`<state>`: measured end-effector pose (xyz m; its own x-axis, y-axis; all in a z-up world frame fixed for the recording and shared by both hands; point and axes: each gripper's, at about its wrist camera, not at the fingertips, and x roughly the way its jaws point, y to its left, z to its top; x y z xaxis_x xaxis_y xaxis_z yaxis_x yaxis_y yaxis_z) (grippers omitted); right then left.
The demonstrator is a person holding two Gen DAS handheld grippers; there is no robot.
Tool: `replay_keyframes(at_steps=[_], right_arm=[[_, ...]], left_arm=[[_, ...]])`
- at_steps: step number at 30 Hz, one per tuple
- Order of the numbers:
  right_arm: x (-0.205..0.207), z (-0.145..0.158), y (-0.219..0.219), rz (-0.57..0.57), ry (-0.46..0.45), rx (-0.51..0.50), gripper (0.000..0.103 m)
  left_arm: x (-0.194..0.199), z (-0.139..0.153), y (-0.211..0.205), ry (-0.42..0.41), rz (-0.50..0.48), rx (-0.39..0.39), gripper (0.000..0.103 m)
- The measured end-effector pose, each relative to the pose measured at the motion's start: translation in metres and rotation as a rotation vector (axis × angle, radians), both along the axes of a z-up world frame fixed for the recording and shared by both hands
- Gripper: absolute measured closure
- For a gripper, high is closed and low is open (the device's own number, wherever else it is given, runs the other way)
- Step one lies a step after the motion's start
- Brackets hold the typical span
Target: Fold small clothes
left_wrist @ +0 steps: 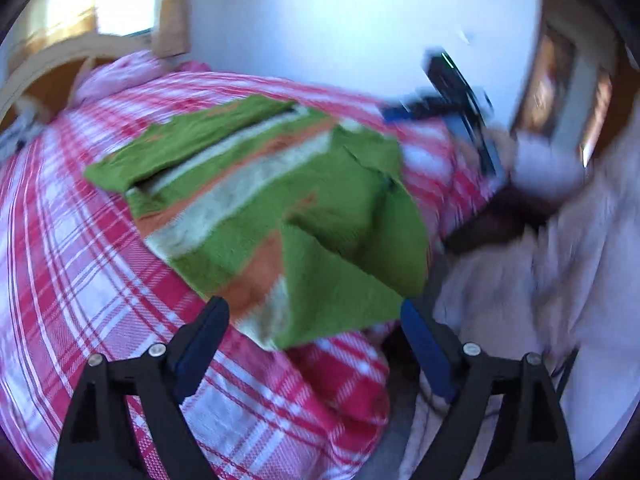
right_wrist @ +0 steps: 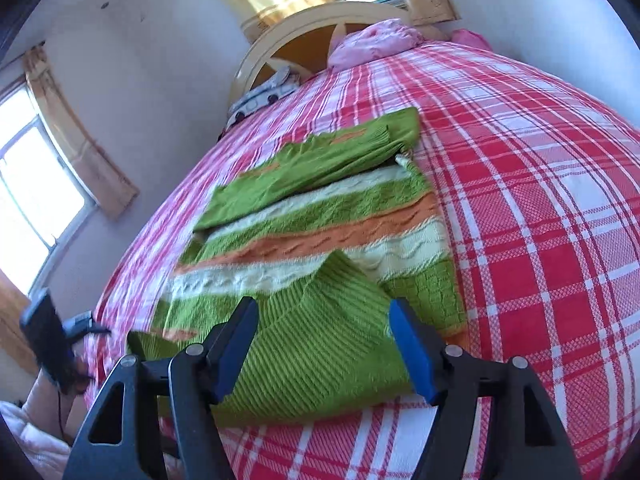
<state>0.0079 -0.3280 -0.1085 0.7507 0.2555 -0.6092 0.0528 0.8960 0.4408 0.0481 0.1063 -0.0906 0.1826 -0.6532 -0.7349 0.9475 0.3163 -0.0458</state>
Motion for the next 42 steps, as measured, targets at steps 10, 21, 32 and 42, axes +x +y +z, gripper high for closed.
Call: replay_keyframes(at_steps=[10,21,32,42], right_arm=[[-0.009,0.017,-0.007,-0.058,0.000,-0.016,0.034],[0.012,0.016,-0.006,0.030,0.017,-0.133,0.034],[0.070,-0.031,0.040,0.311,0.153,-0.462,0.041],[0.059,-0.005,0.039,0.255,0.096,-0.402,0.096]], left_arm=[[-0.021,-0.049,-0.050,-0.216,-0.268,0.212,0.068],[0.095,-0.021,-0.018,0.268,0.239,-0.272,0.090],[0.090,-0.042,-0.033,0.315,0.285,-0.188,0.064],[0.101,-0.040,-0.042,0.332,0.370,-0.199,0.097]])
